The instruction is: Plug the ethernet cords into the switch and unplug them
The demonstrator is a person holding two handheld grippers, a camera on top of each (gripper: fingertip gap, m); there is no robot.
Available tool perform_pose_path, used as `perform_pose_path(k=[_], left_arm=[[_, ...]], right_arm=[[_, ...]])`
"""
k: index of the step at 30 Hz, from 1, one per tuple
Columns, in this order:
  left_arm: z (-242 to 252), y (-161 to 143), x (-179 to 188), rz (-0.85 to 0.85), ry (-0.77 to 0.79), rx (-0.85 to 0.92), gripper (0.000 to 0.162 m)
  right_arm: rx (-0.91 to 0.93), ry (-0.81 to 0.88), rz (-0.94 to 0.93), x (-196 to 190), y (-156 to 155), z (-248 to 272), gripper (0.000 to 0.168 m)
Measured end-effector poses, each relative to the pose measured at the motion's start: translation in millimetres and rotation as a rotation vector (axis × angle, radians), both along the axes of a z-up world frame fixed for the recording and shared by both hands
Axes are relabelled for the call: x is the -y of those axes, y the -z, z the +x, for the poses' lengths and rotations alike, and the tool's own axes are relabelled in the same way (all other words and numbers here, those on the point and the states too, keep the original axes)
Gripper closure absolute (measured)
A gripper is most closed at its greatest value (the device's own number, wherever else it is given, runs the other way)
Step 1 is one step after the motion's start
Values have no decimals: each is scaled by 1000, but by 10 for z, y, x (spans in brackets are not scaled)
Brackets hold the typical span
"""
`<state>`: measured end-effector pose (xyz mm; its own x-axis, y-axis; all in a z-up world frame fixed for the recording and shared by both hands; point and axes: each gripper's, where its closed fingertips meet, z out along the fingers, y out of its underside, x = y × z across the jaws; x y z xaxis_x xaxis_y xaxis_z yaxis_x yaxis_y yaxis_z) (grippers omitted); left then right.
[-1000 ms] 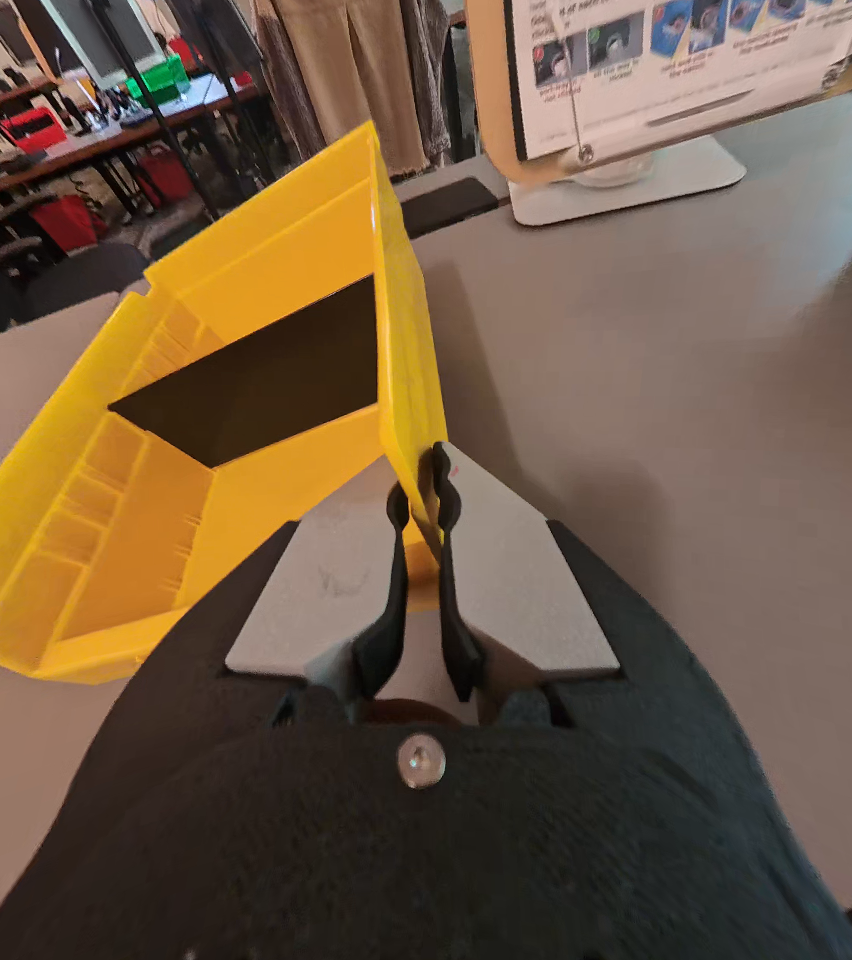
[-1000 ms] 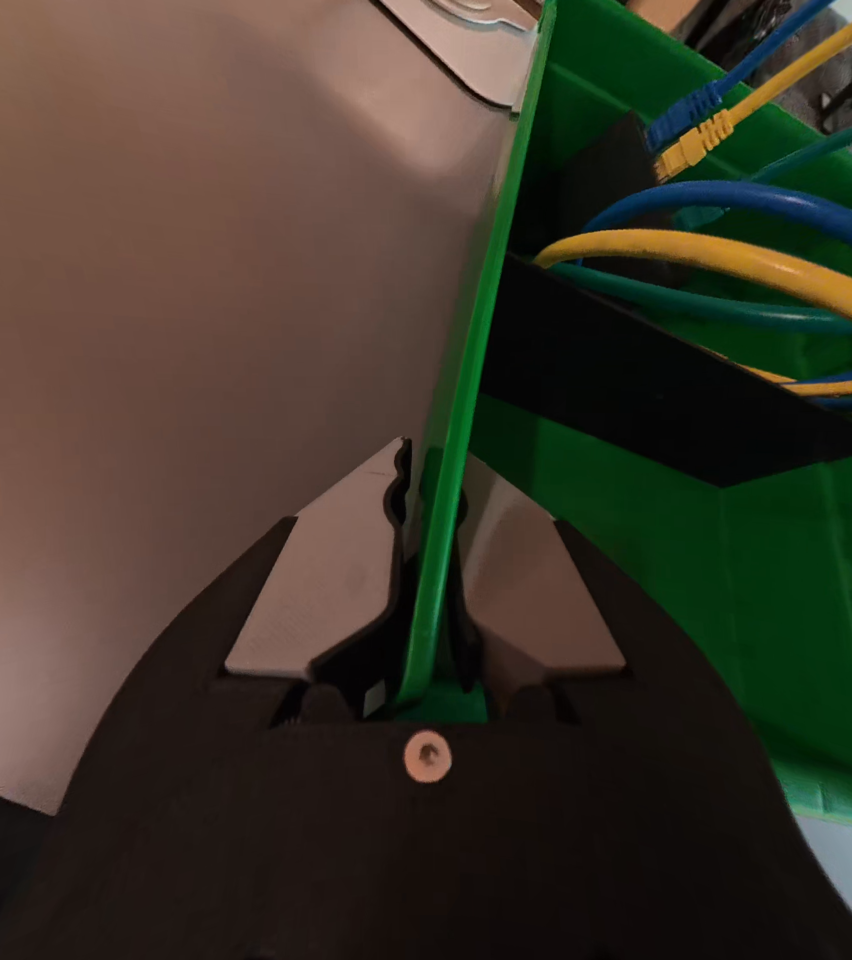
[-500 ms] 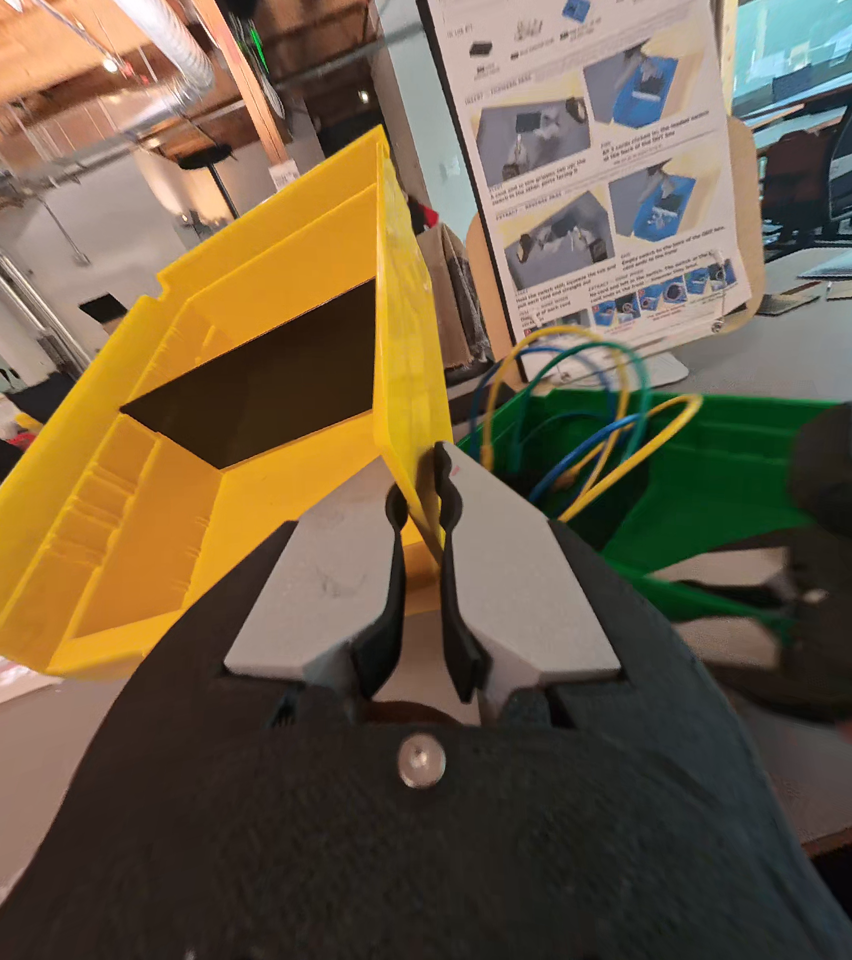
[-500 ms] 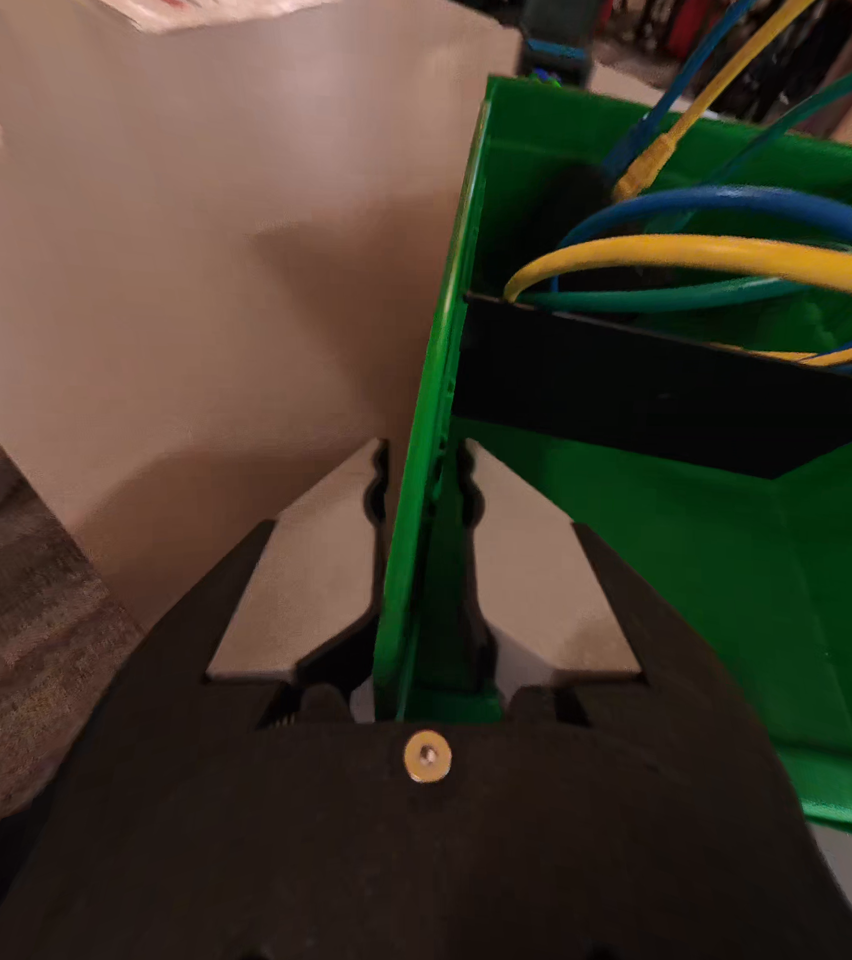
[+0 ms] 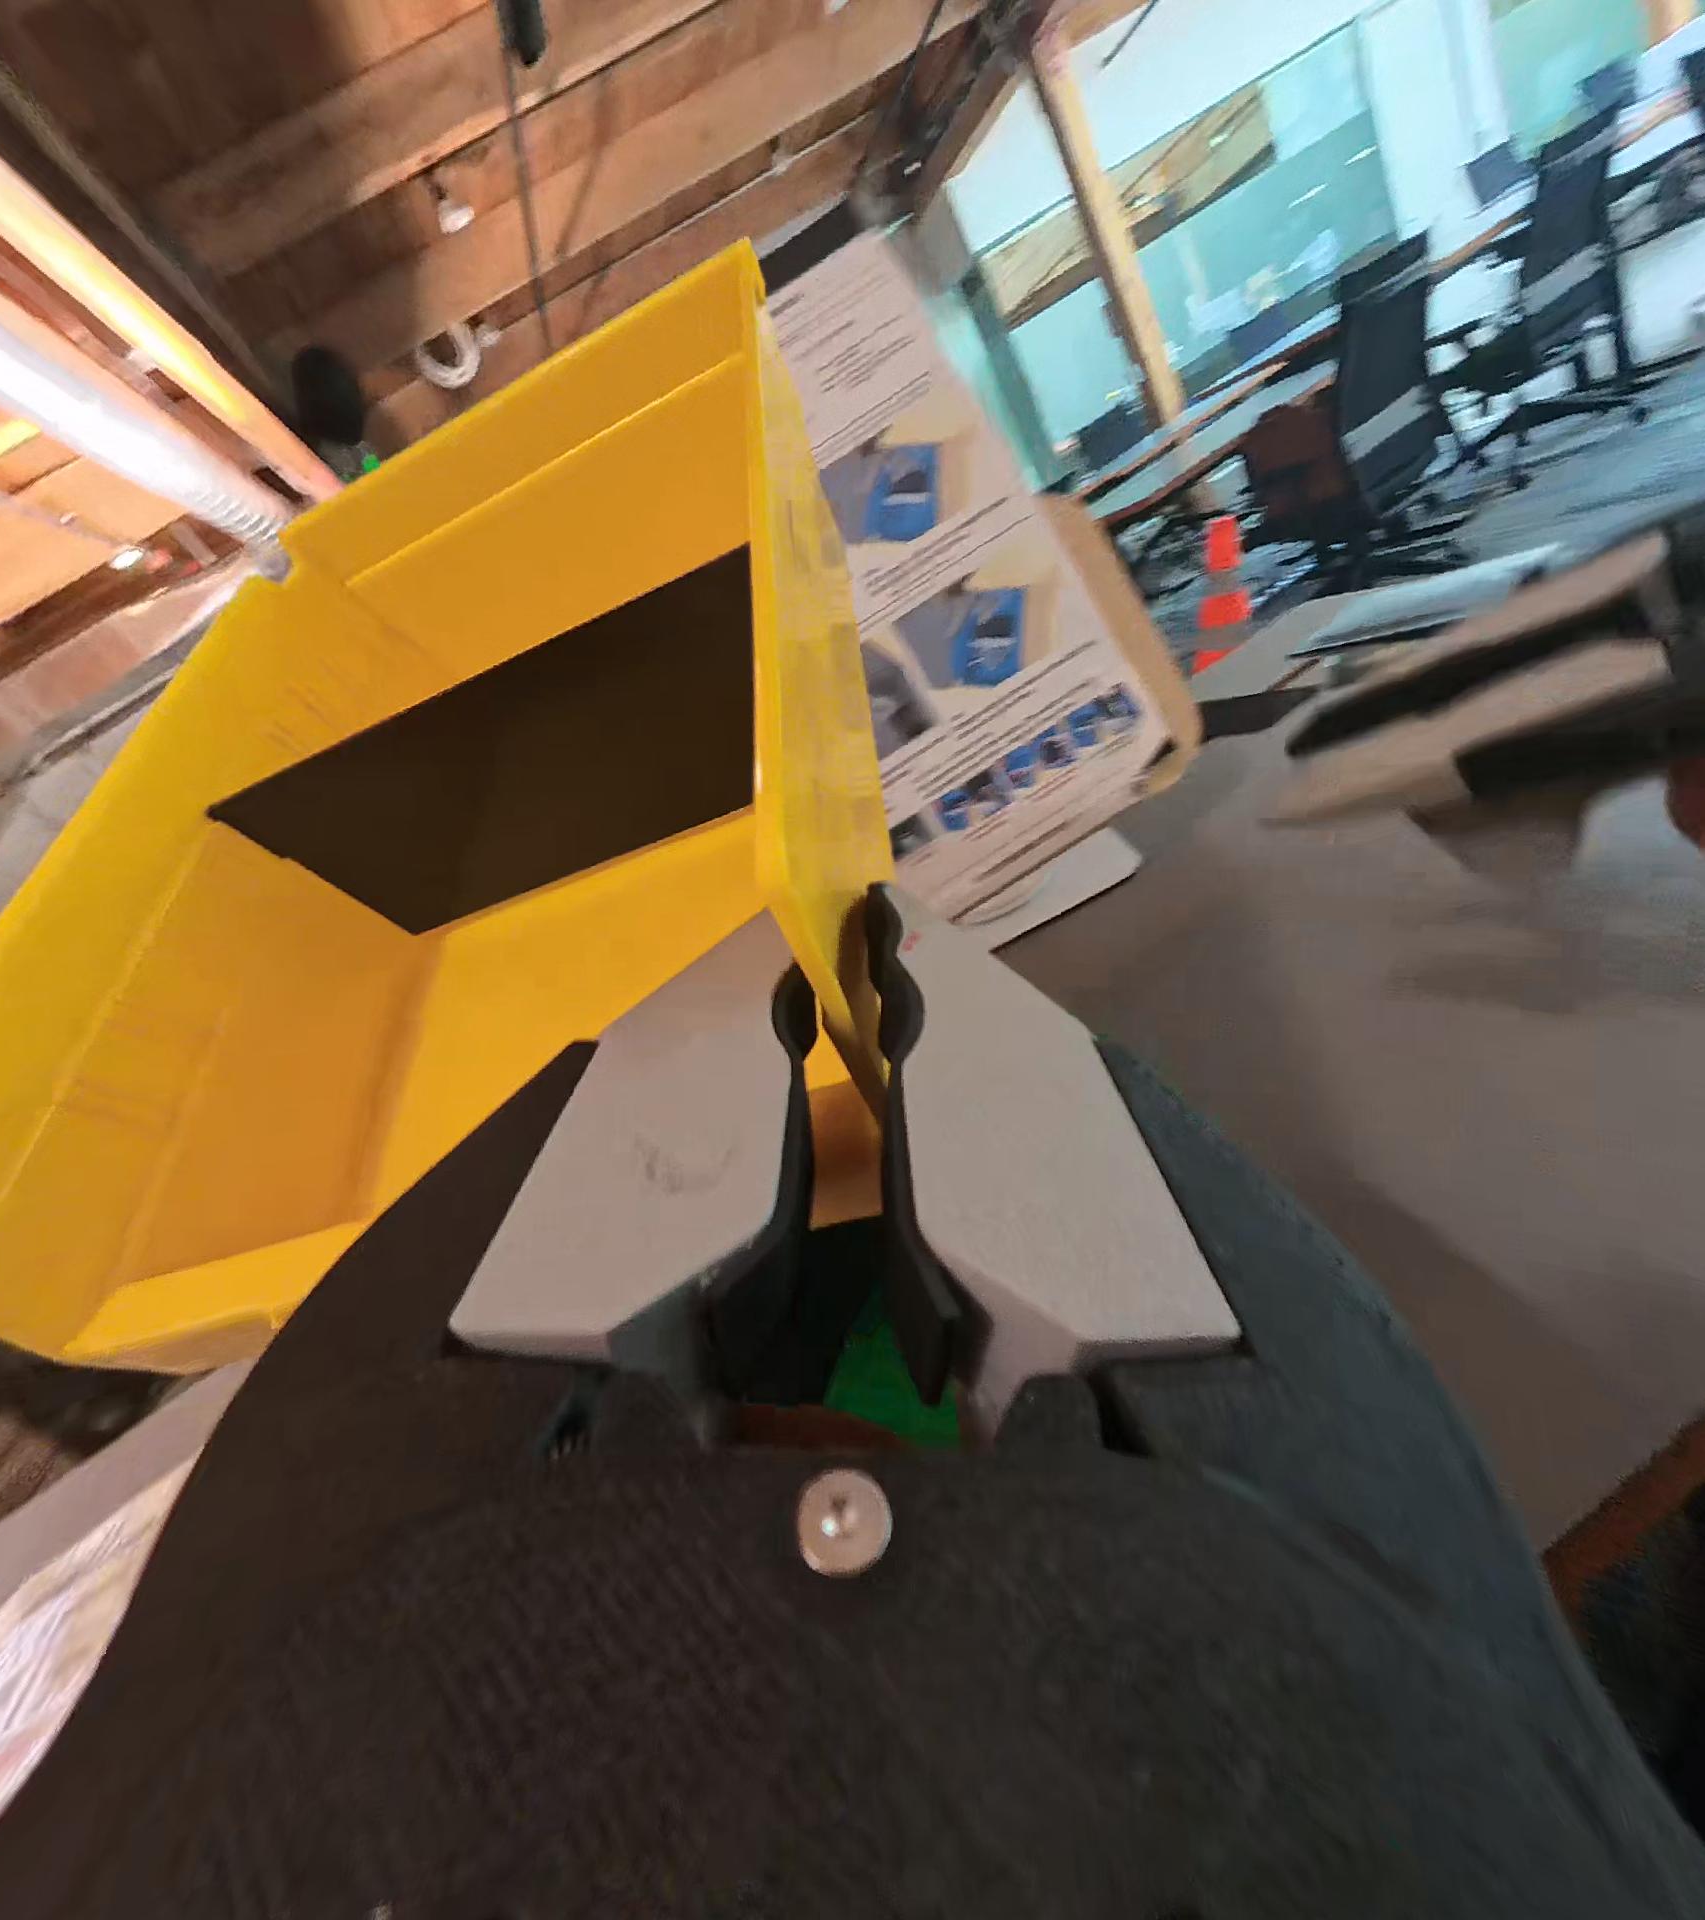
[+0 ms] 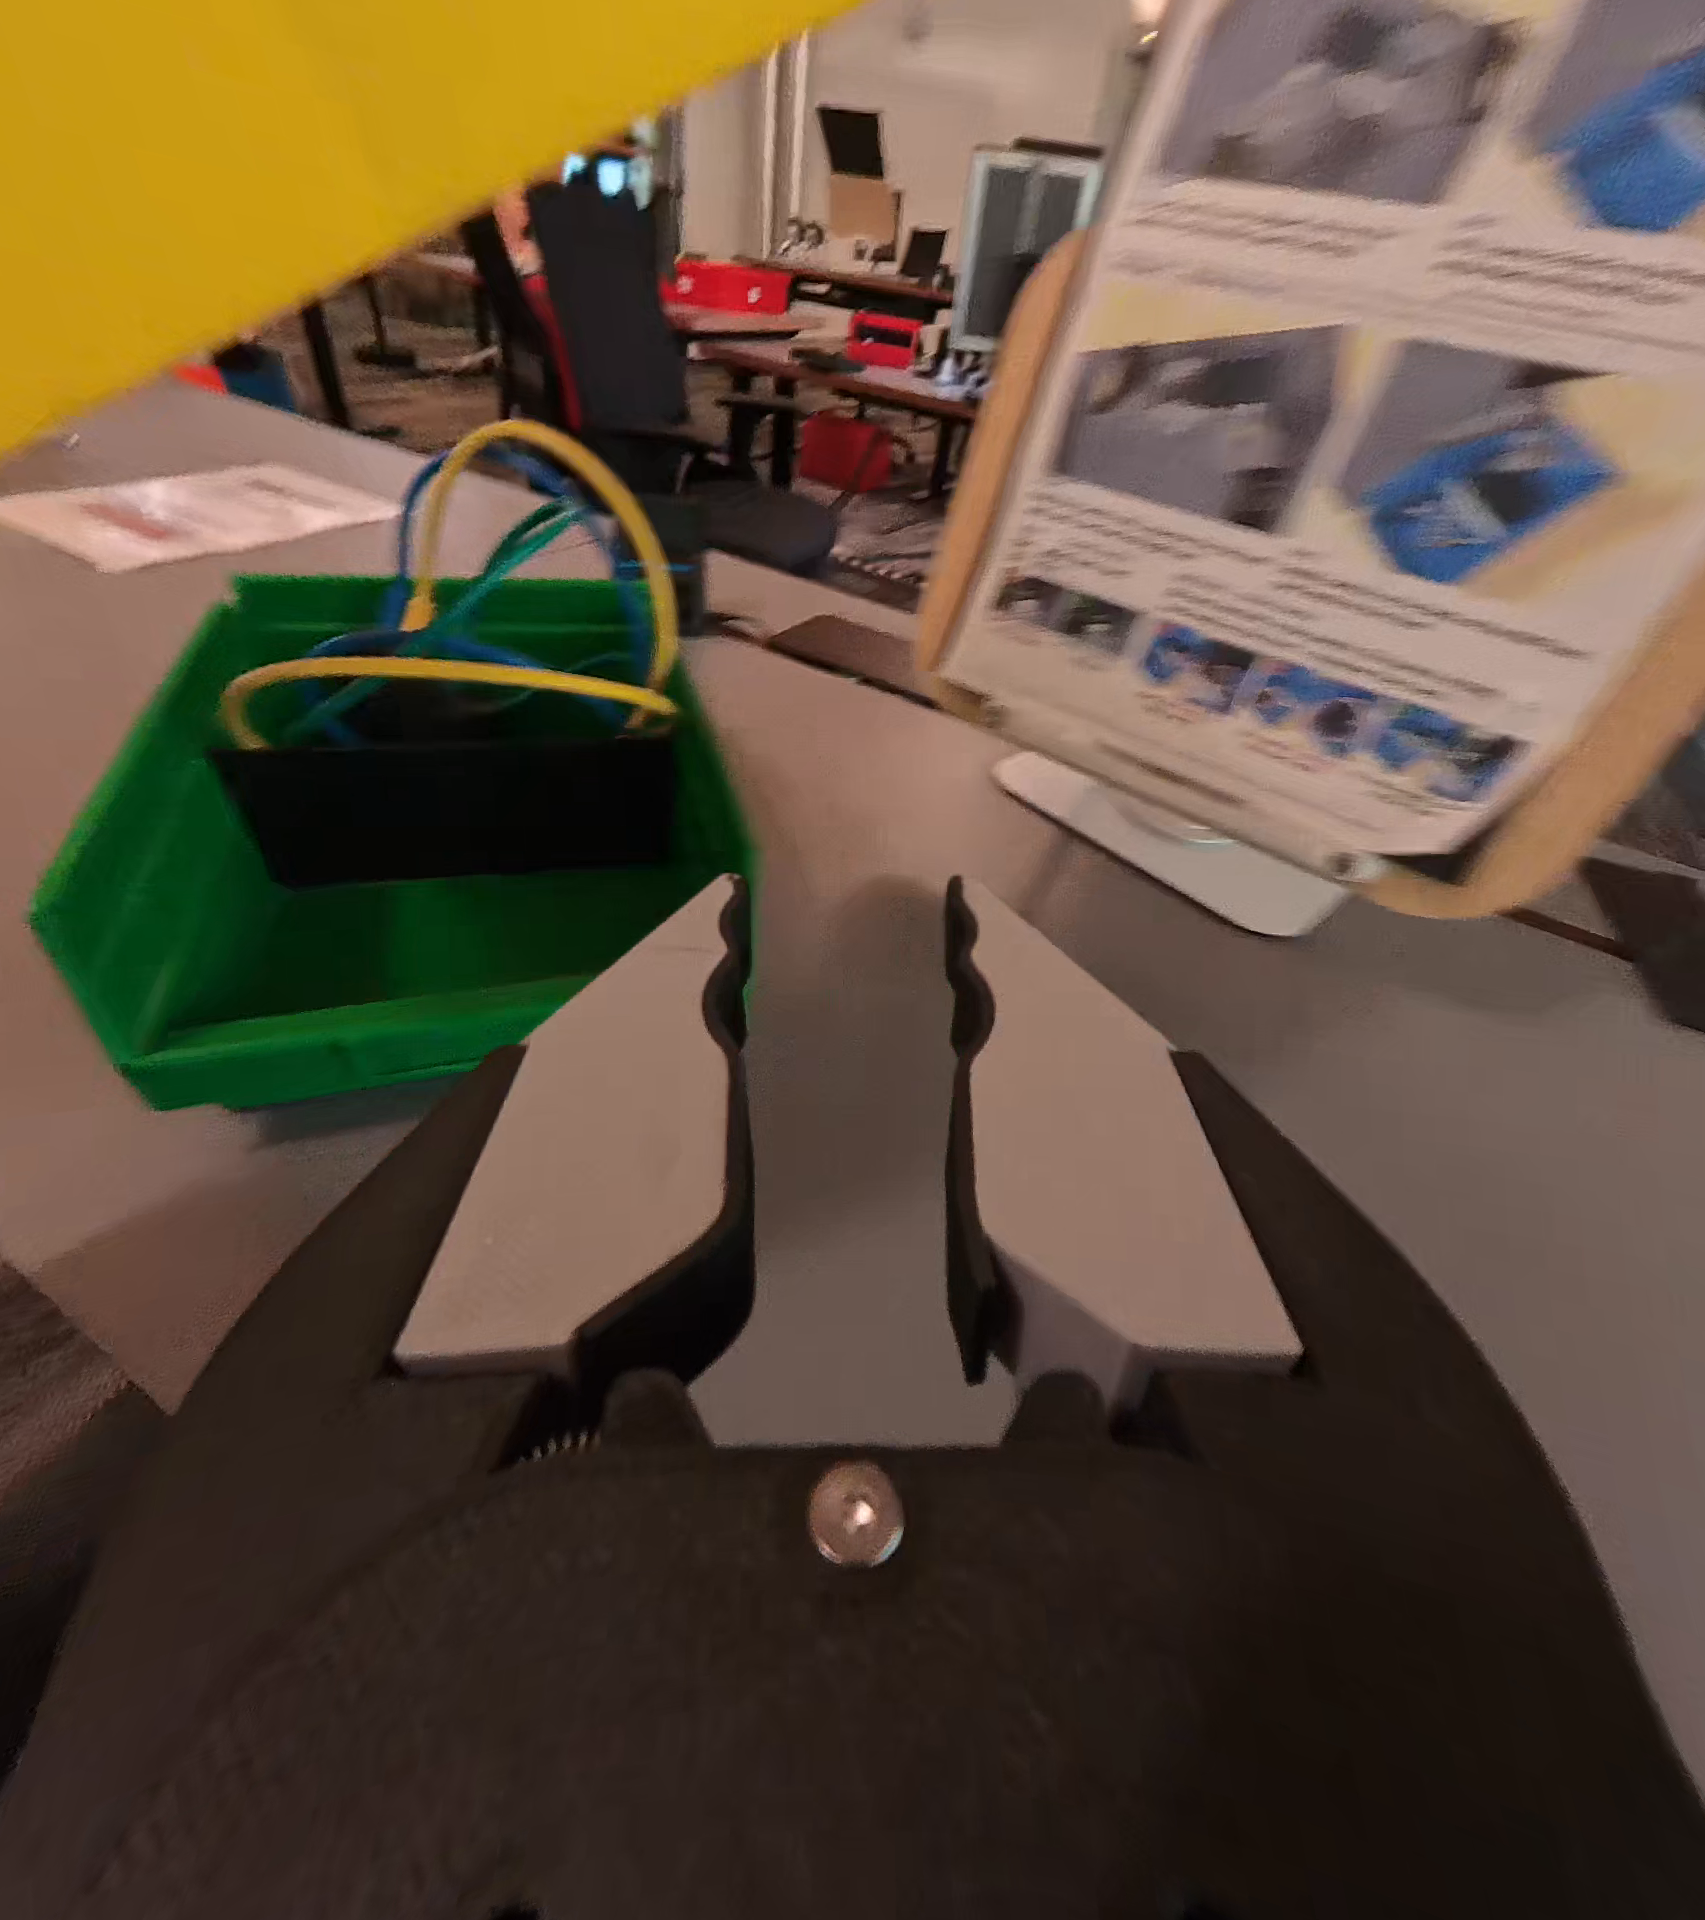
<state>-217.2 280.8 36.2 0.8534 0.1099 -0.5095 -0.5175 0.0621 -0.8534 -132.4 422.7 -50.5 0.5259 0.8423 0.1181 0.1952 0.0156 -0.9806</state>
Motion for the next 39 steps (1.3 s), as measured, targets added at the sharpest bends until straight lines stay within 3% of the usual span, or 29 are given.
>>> perform_pose_path(k=[2, 5, 7, 9, 12, 17, 19, 22, 24, 26, 27, 29, 32, 33, 35, 37, 39], left_arm=[[428, 93, -169, -22, 95, -25, 158], [1122, 306, -560, -113, 238, -2, 158], [1569, 519, -847, -179, 312, -19, 157], [1955, 820, -1082, -263, 381, -22, 157], [2357, 1282, -1355, -388, 432, -14, 157], [2827, 1882, -1672, -516, 463, -6, 157], [2991, 1876, -1769, -470, 461, 3, 155], [3360, 1670, -1823, -382, 588, 53, 151], [3546, 1742, -1768, -520, 658, 90, 137], [3476, 1724, -1636, -620, 667, 159, 106], [3374, 1678, -1543, -631, 679, 193, 104], [2988, 1618, -1435, -623, 626, 227, 100], [2163, 1649, -1329, -623, 458, 223, 93], [1857, 1679, -1283, -624, 396, 216, 93], [1185, 1771, -1194, -627, 245, 217, 96], [569, 1931, -1072, -656, 116, 250, 102], [118, 2161, -887, -722, 36, 303, 104]], right_arm=[[-56, 17, -29, -282, -209, 494, 133], [-30, 68, -31, -728, -378, 1210, 148], [50, 279, -31, -1194, -305, 1861, 164], [78, 390, -94, -1485, -131, 2365, 168], [103, 308, -323, -1577, 274, 2610, 168], [204, 280, -502, -1695, 792, 2755, 168], [270, 350, -502, -1834, 982, 2839, 168], [299, 494, -460, -2106, 1103, 2926, 168], [220, 652, -409, -2277, 972, 3084, 168], [171, 799, -323, -2286, 714, 3310, 162], [153, 784, -274, -2211, 552, 3286, 160], [122, 609, -225, -1937, 291, 2970, 149], [119, 178, -300, -1236, 179, 2148, 128], [137, 45, -331, -970, 200, 1879, 120], [255, -135, -370, -533, 404, 1453, 127], [455, -158, -369, -393, 789, 1226, 135], [656, -169, -395, -356, 1232, 1152, 130]])
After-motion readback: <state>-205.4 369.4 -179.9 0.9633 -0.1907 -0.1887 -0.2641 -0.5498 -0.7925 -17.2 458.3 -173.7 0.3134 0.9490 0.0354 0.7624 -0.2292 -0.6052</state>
